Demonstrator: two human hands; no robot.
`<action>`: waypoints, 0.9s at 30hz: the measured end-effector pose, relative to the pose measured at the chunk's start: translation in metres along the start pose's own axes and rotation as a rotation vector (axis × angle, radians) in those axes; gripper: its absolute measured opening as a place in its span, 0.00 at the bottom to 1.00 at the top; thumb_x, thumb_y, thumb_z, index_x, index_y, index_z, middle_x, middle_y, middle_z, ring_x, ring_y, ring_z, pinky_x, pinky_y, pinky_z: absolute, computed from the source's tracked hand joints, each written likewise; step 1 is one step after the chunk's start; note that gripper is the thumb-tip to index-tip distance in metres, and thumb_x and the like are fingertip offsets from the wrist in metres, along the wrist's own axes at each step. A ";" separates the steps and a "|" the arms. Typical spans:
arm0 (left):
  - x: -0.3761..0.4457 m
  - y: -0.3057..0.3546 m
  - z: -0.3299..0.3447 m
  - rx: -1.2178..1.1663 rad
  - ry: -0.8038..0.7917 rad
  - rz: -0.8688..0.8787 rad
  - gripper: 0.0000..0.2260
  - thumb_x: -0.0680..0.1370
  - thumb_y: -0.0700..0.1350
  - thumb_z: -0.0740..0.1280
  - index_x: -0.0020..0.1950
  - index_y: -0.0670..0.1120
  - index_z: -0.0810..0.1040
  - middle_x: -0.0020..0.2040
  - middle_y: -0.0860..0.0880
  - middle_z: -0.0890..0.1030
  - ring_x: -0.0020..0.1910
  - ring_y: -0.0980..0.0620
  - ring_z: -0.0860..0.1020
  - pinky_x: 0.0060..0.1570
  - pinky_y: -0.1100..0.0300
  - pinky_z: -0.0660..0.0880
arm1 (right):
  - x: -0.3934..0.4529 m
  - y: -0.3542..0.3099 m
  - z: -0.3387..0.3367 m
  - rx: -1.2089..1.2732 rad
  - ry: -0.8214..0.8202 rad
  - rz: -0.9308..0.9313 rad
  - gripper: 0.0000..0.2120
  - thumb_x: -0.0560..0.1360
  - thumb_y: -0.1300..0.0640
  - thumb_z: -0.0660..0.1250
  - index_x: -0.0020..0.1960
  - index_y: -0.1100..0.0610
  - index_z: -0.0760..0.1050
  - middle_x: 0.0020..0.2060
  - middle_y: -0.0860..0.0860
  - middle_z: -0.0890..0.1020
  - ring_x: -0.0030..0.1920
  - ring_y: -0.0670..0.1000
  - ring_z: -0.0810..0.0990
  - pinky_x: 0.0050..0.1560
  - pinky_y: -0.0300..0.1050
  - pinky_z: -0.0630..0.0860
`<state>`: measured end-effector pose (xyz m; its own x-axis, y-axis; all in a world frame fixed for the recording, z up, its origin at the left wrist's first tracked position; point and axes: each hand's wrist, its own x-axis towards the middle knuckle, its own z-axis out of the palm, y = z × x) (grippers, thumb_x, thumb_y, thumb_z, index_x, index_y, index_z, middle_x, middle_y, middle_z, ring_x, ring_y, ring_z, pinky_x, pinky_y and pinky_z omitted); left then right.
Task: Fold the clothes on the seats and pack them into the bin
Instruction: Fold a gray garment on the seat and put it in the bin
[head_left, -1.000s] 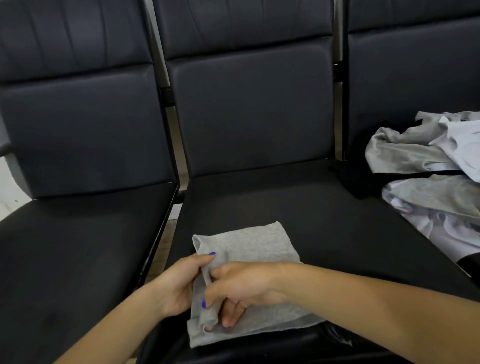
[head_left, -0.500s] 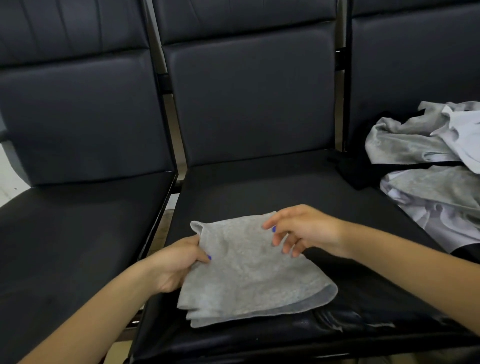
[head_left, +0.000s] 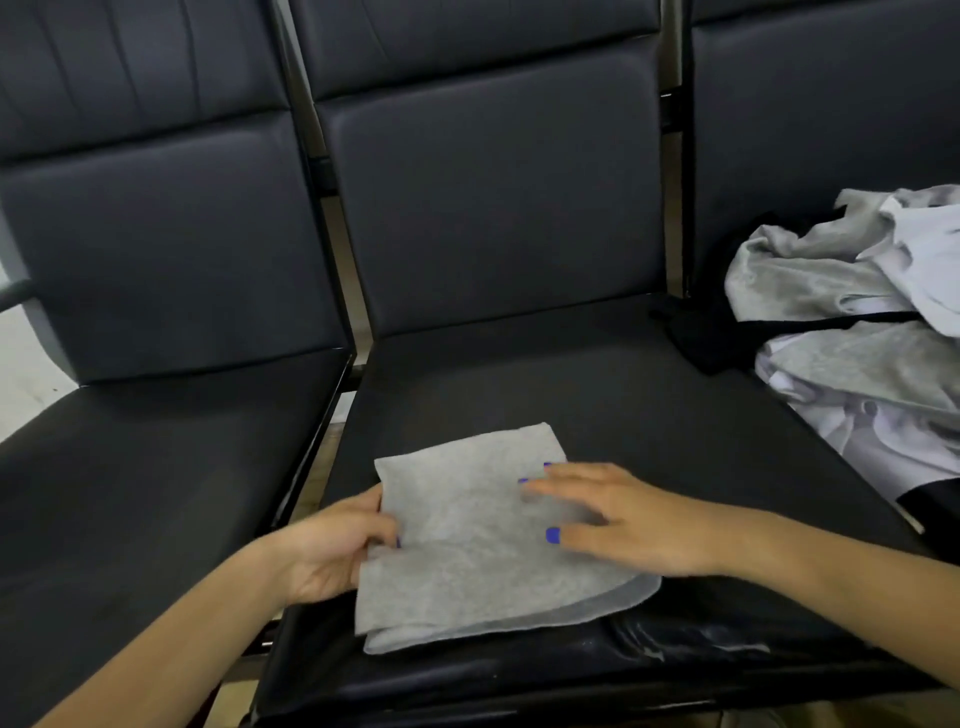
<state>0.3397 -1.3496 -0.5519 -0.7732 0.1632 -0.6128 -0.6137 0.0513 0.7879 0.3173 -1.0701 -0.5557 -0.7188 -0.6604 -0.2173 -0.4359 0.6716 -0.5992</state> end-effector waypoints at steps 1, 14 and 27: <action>0.001 -0.002 -0.001 0.003 0.016 -0.001 0.29 0.73 0.24 0.55 0.66 0.51 0.70 0.55 0.41 0.82 0.57 0.40 0.80 0.46 0.49 0.81 | 0.000 -0.002 0.007 -0.094 -0.090 -0.018 0.26 0.80 0.43 0.56 0.75 0.37 0.51 0.77 0.42 0.49 0.77 0.46 0.43 0.75 0.42 0.46; -0.009 0.002 -0.004 0.319 0.388 0.185 0.42 0.75 0.33 0.68 0.79 0.52 0.45 0.49 0.41 0.78 0.29 0.50 0.81 0.28 0.57 0.79 | 0.002 -0.017 0.002 -0.227 -0.399 0.063 0.24 0.82 0.45 0.51 0.76 0.38 0.47 0.78 0.47 0.42 0.77 0.48 0.38 0.75 0.46 0.41; 0.013 0.003 0.004 0.761 0.414 0.178 0.29 0.77 0.37 0.66 0.74 0.48 0.56 0.34 0.44 0.80 0.23 0.50 0.78 0.23 0.55 0.77 | 0.007 0.005 -0.016 -0.121 -0.046 0.437 0.20 0.73 0.36 0.65 0.41 0.53 0.67 0.36 0.46 0.73 0.35 0.44 0.71 0.34 0.37 0.66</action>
<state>0.3285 -1.3430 -0.5577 -0.9336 -0.1313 -0.3333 -0.3198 0.7250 0.6101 0.3010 -1.0662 -0.5477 -0.8259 -0.3184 -0.4653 -0.1591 0.9233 -0.3495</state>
